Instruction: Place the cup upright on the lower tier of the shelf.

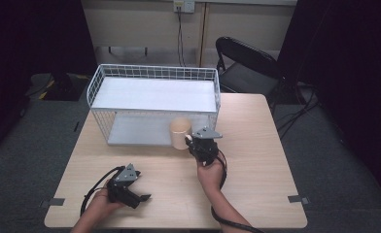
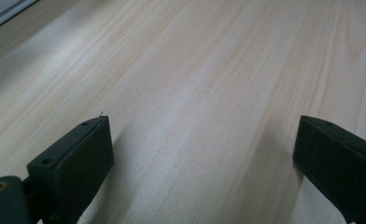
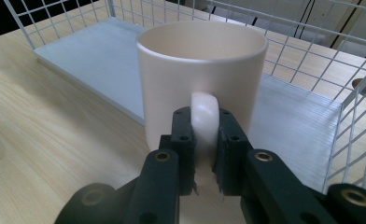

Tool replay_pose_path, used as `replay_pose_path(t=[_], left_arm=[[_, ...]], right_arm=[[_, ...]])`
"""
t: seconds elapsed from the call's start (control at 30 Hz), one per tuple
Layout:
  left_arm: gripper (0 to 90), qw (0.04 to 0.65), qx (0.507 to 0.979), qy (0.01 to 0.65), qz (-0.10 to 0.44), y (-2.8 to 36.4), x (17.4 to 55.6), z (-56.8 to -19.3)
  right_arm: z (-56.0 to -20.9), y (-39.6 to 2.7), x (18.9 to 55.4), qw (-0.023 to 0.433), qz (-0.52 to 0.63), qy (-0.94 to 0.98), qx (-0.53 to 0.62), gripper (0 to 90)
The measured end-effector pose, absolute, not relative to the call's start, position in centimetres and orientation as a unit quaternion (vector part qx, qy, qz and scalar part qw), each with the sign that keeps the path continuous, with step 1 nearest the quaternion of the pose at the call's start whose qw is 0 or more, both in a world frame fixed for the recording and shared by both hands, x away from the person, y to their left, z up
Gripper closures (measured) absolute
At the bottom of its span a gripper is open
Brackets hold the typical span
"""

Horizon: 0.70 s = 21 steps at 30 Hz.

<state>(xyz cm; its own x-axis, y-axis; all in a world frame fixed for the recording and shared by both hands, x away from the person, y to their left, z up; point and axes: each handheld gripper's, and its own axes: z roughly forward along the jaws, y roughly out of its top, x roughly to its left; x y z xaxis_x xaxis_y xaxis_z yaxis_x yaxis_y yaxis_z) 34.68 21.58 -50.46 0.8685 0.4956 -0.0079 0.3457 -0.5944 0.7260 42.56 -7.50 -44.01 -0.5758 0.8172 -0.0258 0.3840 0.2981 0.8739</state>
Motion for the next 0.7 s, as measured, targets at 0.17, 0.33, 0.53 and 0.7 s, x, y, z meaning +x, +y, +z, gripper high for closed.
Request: replay_pose_path(t=[0.17, 0.33, 0.53, 0.7], left_arm=[[4.6, 0.383, 0.887, 0.237, 0.098, 21.58, 34.68, -50.47], [4.6, 0.383, 0.887, 0.237, 0.098, 21.58, 34.68, -50.47], [4.6, 0.383, 0.887, 0.237, 0.098, 21.58, 34.68, -50.47], [4.6, 0.383, 0.888, 0.237, 0.098, 21.58, 34.68, -50.46]], right_arm=[[-44.30, -7.54, 42.89, 0.248, 0.444, 0.765, 0.395, 80.5], [-44.52, -7.42, 42.93, 0.256, 0.440, 0.764, 0.395, 80.5], [-44.87, -7.11, 42.91, 0.257, 0.441, 0.763, 0.396, 80.4], [-44.95, -6.88, 43.04, 0.259, 0.437, 0.763, 0.399, 80.4]])
